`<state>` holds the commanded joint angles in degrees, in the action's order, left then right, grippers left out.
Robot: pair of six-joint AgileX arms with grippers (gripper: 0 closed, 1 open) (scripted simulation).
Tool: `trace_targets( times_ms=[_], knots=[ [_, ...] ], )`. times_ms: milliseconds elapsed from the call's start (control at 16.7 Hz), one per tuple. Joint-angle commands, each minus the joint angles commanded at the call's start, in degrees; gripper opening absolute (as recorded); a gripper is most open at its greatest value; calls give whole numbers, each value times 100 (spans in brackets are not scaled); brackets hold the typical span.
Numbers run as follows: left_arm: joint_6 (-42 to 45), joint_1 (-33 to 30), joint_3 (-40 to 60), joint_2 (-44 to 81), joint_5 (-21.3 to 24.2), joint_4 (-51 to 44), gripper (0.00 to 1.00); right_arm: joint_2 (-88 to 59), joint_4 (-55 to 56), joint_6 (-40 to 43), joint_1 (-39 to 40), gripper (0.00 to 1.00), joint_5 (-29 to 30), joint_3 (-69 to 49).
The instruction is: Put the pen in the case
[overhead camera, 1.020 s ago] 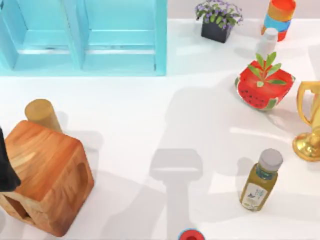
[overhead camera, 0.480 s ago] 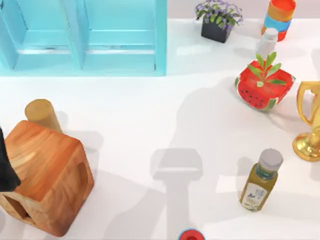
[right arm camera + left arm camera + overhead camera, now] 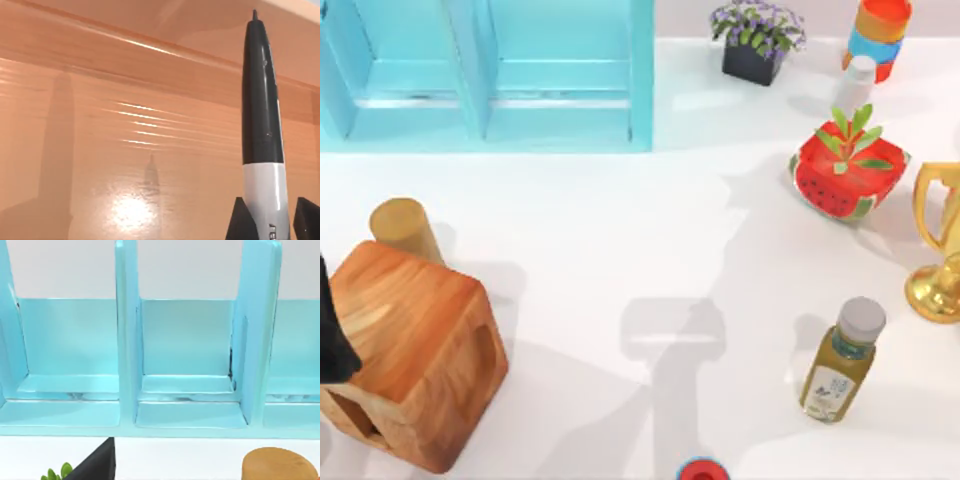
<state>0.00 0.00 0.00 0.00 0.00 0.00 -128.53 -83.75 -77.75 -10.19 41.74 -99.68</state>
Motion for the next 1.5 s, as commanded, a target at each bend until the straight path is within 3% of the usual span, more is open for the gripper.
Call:
trace_targets(
  times_ms=[420,1200,1500],
  knots=[
    [0,0,0,0,0,0,100,112,387,23,-70,0,-26,455],
    [0,0,0,0,0,0,100,112,387,23,-70,98,-26,455],
    [0,0,0,0,0,0,100,112,387,23,-70,100,-26,455]
  ],
)
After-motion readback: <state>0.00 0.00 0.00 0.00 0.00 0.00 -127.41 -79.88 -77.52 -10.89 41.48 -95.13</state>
